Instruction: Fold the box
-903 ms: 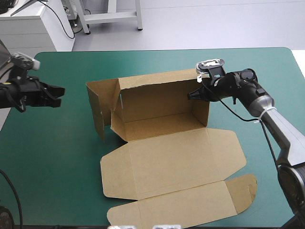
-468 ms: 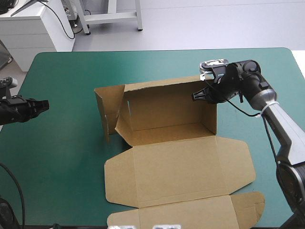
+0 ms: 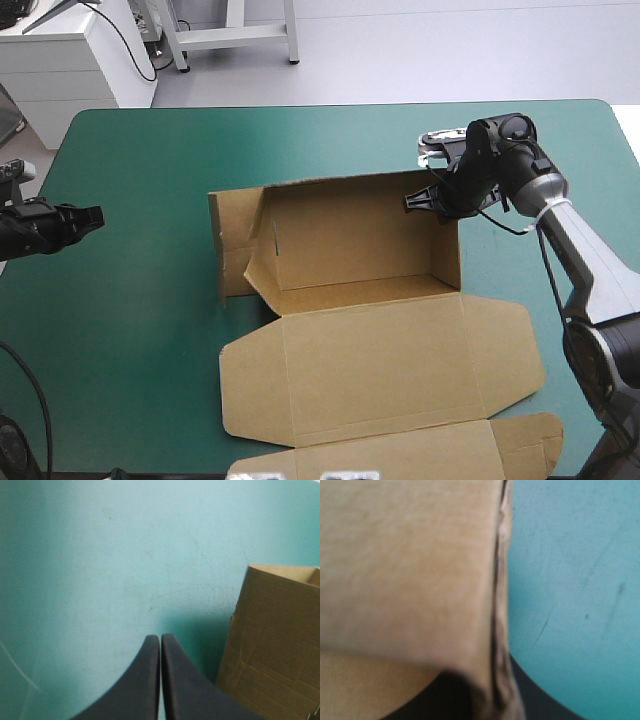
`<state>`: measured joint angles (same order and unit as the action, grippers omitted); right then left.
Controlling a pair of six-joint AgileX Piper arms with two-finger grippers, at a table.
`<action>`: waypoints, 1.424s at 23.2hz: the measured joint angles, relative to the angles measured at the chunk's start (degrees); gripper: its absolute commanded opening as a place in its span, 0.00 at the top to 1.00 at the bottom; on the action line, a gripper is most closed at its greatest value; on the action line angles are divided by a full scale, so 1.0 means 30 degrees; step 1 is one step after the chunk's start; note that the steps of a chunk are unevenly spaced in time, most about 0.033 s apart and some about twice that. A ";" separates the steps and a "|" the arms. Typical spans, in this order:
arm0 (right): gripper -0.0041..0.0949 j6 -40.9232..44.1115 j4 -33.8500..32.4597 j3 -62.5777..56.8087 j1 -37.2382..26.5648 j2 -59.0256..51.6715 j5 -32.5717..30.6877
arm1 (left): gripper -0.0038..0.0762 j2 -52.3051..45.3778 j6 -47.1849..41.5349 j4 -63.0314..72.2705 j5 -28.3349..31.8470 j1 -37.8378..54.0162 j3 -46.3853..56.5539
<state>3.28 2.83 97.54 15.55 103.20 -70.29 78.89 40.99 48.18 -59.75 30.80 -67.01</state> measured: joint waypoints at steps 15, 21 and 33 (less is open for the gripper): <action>0.71 0.1649 0.0222 0.3864 -0.0578 0.4596 0.0597 | 0.96 0.0000 -0.0072 0.0963 -0.0148 0.0000 0.0000; 0.33 0.1119 0.1906 0.5962 -0.1655 0.4574 -0.0177 | 0.96 0.0000 -0.0048 0.0963 -0.0091 0.0000 0.0000; 0.33 0.1007 0.2462 0.2892 -0.1103 0.2725 -0.0208 | 0.96 0.0000 0.0063 0.0946 -0.0218 0.0000 0.0000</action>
<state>6.30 10.21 106.22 12.24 111.37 -70.92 78.89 41.18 51.02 -60.40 30.80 -67.01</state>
